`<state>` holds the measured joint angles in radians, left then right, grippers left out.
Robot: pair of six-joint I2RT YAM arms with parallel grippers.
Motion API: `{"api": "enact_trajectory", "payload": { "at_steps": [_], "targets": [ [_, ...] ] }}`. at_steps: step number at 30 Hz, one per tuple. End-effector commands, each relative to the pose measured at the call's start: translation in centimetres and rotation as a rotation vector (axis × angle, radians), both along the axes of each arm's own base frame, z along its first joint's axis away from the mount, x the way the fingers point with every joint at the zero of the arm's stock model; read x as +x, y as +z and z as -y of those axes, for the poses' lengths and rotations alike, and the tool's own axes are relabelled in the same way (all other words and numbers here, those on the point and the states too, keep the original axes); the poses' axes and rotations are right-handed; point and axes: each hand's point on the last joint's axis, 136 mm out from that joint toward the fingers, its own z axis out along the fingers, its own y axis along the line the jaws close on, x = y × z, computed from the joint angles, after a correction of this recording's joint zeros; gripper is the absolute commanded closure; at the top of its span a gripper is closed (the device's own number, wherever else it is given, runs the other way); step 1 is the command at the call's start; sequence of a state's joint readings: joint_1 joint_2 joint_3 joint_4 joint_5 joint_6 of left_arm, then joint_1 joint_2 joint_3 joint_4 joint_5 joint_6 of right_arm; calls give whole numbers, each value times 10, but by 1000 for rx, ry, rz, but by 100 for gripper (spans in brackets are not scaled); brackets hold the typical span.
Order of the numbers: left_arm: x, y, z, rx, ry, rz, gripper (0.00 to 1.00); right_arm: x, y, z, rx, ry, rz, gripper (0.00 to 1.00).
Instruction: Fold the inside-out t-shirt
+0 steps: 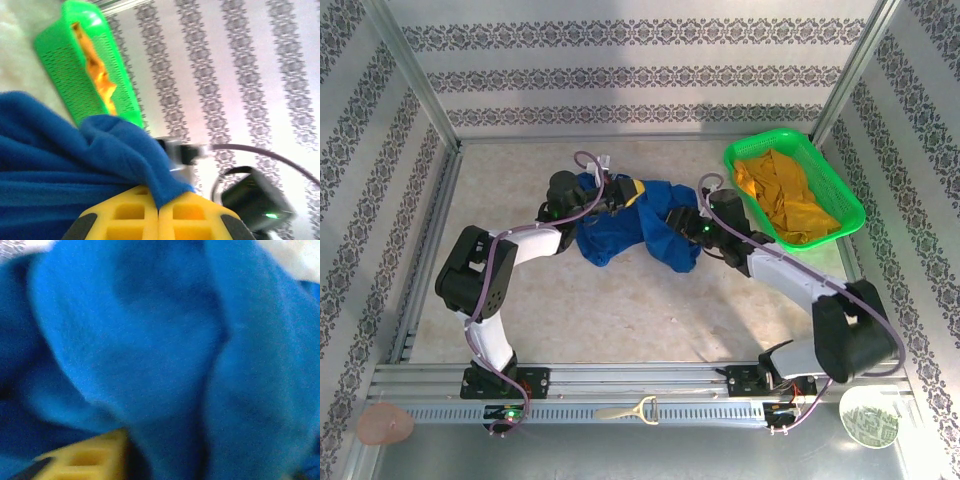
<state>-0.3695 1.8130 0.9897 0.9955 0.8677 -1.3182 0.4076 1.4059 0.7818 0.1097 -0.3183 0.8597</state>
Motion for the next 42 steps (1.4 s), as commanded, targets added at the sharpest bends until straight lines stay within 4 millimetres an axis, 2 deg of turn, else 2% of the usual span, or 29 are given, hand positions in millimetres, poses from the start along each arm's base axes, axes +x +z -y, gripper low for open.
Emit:
{"api": "enact_trajectory", "payload": {
  "at_steps": [1,3,8,11,14,18,24,26,27,29,30,33,37,38,40,42],
  "targets": [
    [-21,66,-9,-167,-59,136,100,4,-1,1,-38,21,8,44],
    [-24,66,-9,-162,-65,136,100,-3,15,9,-54,5,32,42],
    [-27,59,-10,-106,-57,128,100,-31,70,34,-105,-33,123,42],
    [-26,58,-13,-103,-43,121,100,-42,101,31,-100,-4,180,40],
    [-24,56,-15,-81,-23,112,100,-45,125,15,-85,46,227,35],
    [-25,57,-16,-68,-23,115,100,-34,131,-11,-74,89,238,32],
    [-26,58,-18,-67,-26,115,100,-10,119,-34,-78,103,215,35],
    [-26,58,-18,-68,-28,116,100,-6,116,-37,-78,110,208,47],
    [-26,56,-19,-66,-26,111,100,-5,116,-38,-76,114,209,58],
    [-24,49,-20,-59,-18,93,100,-6,123,-40,-66,128,220,89],
    [-23,43,-20,-51,-12,79,100,-6,128,-40,-62,139,228,100],
    [-16,22,-28,-2,36,32,100,-11,146,-42,-33,177,248,100],
    [1,-8,-44,90,128,-18,98,-23,183,-54,69,273,278,100],
    [5,-14,-48,110,145,-24,92,-25,193,-56,90,291,289,100],
    [14,-22,-55,147,169,-26,71,-30,209,-61,124,320,307,100],
    [20,-21,-60,164,176,-12,64,-29,217,-61,139,323,315,100]
  ]
}}
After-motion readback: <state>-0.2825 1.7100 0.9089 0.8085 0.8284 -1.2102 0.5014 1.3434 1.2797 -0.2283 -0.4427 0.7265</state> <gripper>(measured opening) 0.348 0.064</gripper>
